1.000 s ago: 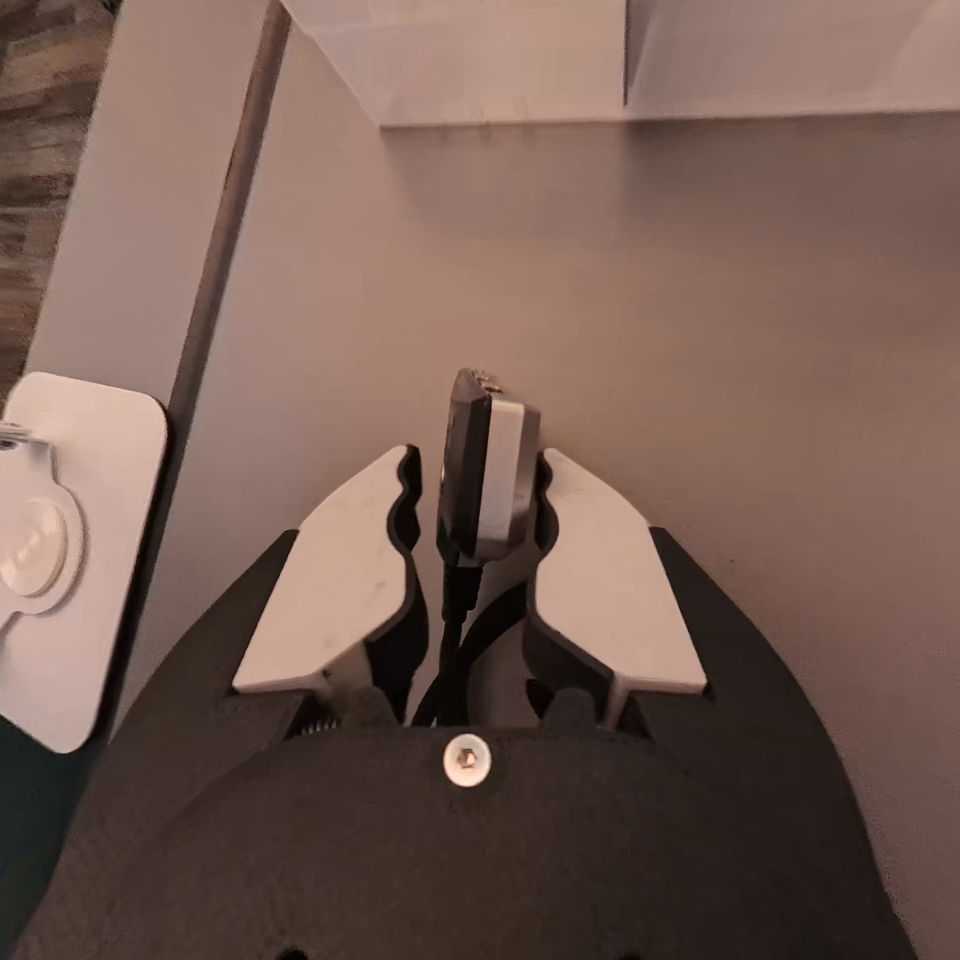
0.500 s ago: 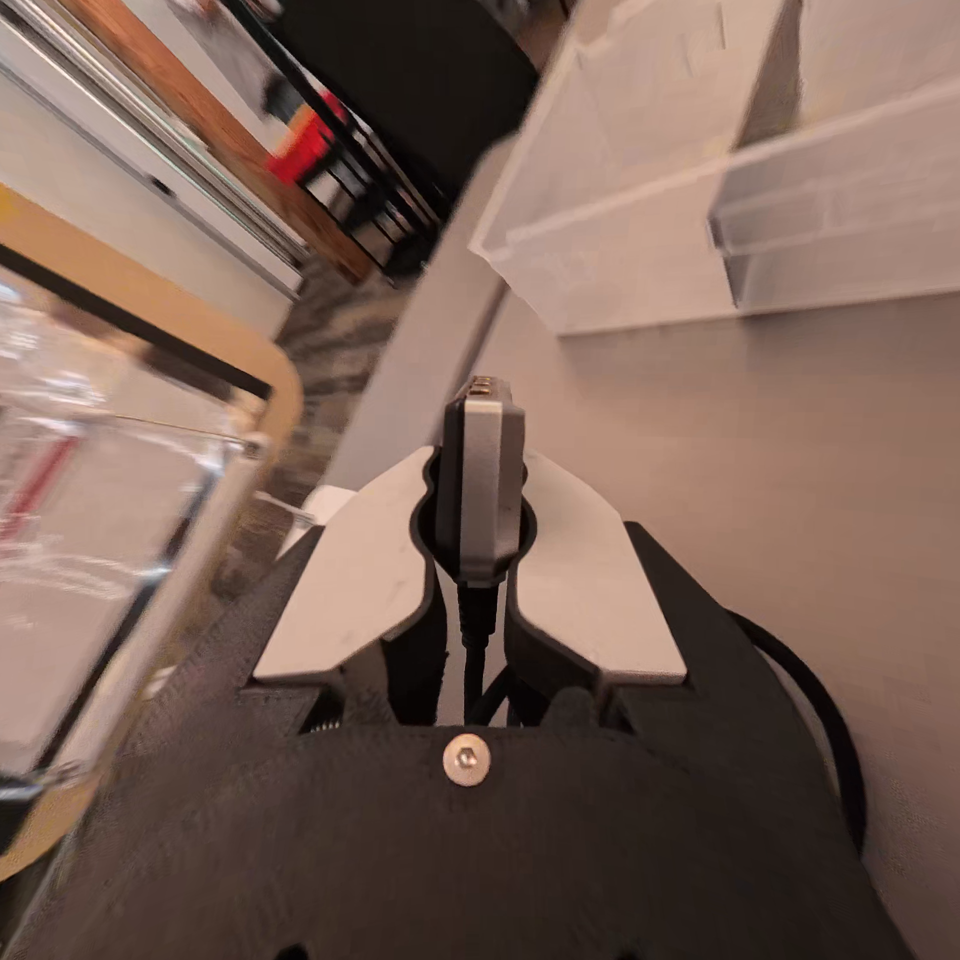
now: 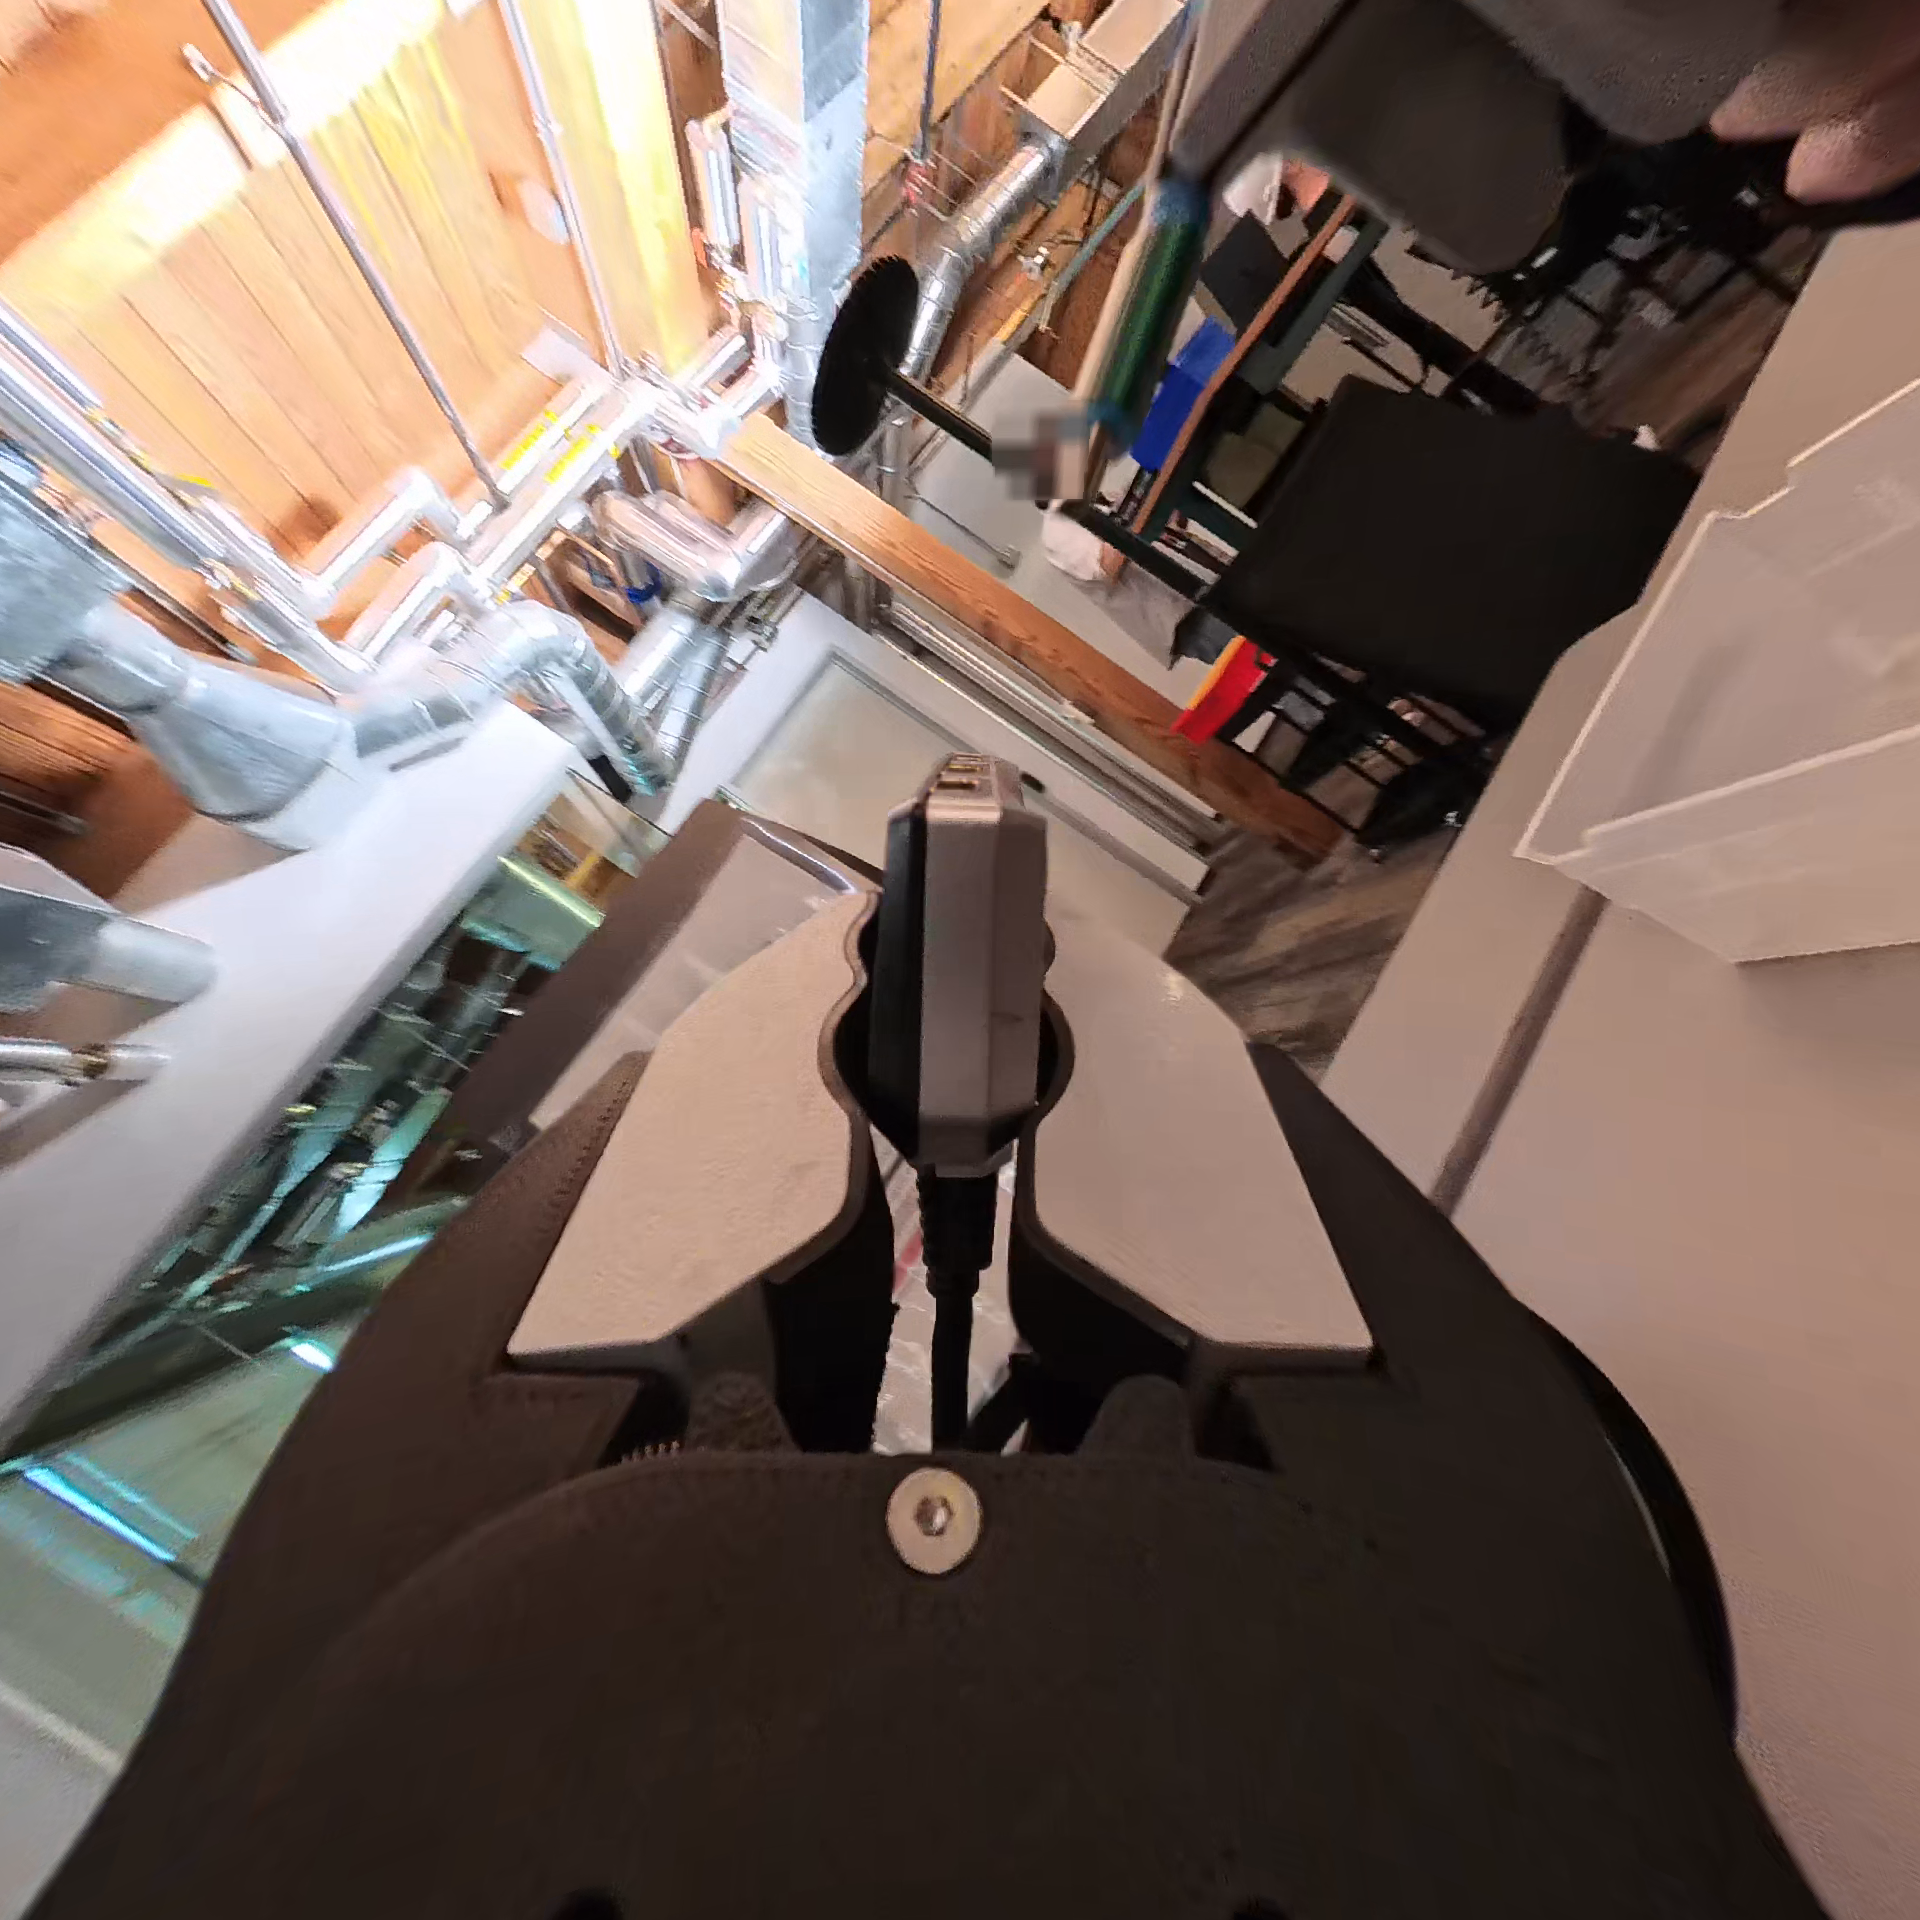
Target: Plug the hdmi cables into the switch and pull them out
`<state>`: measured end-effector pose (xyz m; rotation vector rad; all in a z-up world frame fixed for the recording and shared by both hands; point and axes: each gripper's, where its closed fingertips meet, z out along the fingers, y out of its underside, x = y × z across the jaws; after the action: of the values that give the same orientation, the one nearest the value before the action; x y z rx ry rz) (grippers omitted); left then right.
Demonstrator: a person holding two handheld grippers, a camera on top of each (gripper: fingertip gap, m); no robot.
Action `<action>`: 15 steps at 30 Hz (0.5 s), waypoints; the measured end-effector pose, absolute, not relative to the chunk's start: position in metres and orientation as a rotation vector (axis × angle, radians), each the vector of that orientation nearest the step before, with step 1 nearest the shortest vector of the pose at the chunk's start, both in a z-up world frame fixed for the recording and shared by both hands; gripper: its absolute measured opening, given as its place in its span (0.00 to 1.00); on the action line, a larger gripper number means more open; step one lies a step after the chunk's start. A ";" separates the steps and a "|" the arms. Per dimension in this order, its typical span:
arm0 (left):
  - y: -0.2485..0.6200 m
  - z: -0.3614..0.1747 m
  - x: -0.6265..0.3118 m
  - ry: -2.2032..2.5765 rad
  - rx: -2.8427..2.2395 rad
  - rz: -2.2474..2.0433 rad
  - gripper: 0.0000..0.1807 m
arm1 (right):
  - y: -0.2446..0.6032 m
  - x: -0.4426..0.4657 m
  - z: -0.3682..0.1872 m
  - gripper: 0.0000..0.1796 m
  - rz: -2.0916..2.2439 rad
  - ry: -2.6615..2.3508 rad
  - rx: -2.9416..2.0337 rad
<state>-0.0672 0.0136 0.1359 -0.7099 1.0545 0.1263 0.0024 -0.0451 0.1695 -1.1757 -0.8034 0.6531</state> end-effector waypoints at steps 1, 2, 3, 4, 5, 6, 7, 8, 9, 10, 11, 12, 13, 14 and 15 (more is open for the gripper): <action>0.011 0.139 -0.068 1.052 -0.694 0.152 0.12 | -0.045 0.000 0.169 0.04 0.654 -0.807 -1.169; 0.008 0.142 -0.070 1.048 -0.679 0.178 0.12 | -0.044 -0.002 0.168 0.04 0.648 -0.812 -1.167; 0.005 0.145 -0.071 1.043 -0.662 0.197 0.12 | -0.043 -0.004 0.167 0.04 0.636 -0.817 -1.171; 0.002 0.147 -0.071 1.042 -0.651 0.211 0.12 | -0.043 -0.005 0.166 0.04 0.619 -0.826 -1.169; 0.000 0.149 -0.072 1.039 -0.644 0.222 0.12 | -0.043 -0.006 0.166 0.04 0.599 -0.829 -1.163; -0.002 0.151 -0.072 1.034 -0.633 0.230 0.12 | -0.043 -0.006 0.167 0.04 0.578 -0.822 -1.157; -0.004 0.152 -0.072 1.031 -0.624 0.236 0.12 | -0.043 -0.006 0.169 0.04 0.557 -0.817 -1.149; -0.005 0.153 -0.072 1.030 -0.620 0.244 0.12 | -0.044 -0.007 0.171 0.04 0.533 -0.815 -1.133; -0.006 0.153 -0.072 1.030 -0.615 0.252 0.12 | -0.044 -0.006 0.173 0.04 0.508 -0.807 -1.123; -0.007 0.153 -0.071 1.031 -0.611 0.257 0.12 | -0.045 -0.006 0.175 0.04 0.489 -0.801 -1.118; -0.007 0.153 -0.071 1.032 -0.610 0.262 0.12 | -0.046 -0.007 0.176 0.04 0.480 -0.799 -1.111; -0.007 0.152 -0.070 1.034 -0.609 0.266 0.12 | -0.048 -0.008 0.178 0.04 0.476 -0.795 -1.103; -0.007 0.152 -0.069 1.035 -0.605 0.271 0.12 | -0.049 -0.009 0.179 0.04 0.475 -0.794 -1.101; -0.008 0.151 -0.069 1.037 -0.601 0.277 0.12 | -0.049 -0.011 0.179 0.04 0.472 -0.796 -1.105; -0.008 0.151 -0.068 1.038 -0.597 0.282 0.12 | -0.049 -0.012 0.179 0.04 0.464 -0.796 -1.111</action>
<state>-0.0680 -0.0081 0.1509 -0.5967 1.0383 0.2817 -0.0121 -0.0492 0.1790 -1.1106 -0.7956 0.4636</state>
